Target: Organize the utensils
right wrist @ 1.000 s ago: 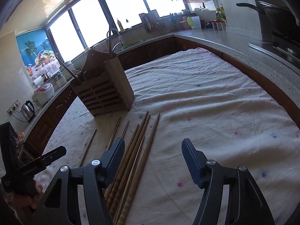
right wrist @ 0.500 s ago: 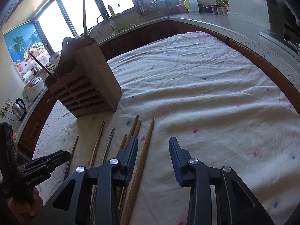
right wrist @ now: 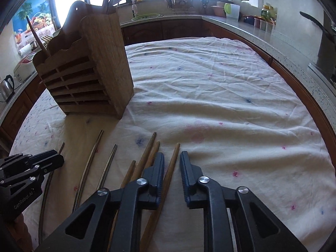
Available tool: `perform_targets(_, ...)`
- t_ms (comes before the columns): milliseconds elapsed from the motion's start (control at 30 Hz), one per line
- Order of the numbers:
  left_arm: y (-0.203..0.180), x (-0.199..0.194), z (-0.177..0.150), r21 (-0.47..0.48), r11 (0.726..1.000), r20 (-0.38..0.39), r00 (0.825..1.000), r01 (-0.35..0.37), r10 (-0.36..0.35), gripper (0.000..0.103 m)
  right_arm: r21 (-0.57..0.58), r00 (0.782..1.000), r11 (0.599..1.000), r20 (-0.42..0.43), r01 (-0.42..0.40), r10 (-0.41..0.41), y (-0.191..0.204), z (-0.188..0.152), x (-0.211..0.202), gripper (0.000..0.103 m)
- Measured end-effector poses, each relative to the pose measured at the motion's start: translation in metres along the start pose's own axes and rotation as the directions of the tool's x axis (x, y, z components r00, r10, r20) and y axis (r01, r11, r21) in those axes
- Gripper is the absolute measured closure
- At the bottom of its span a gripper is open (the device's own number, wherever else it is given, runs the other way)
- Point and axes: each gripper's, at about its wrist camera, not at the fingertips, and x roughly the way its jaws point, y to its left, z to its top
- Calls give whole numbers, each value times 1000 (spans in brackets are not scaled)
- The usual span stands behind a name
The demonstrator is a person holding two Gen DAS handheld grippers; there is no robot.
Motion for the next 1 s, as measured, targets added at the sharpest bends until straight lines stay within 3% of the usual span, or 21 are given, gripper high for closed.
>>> perform_targets(200, 21, -17, -5, -98, 990, 23, 995, 103, -101, 99, 94, 995, 990, 5, -101, 101, -12, -2, -8, 97)
perform_targets(500, 44, -88, -10, -152, 965, 155, 970, 212, -189, 99, 120, 972, 970, 136, -210, 193, -11, -1, -69, 98)
perform_targets(867, 42, -158, -5, -108, 955, 310, 922, 275, -230, 99, 70, 917, 956, 310, -286, 252, -6, 11, -153, 98)
perform_targets(1000, 45, -179, -3, -98, 953, 356, 904, 286, -235, 99, 46, 886, 953, 384, -300, 260, -3, 15, -182, 98)
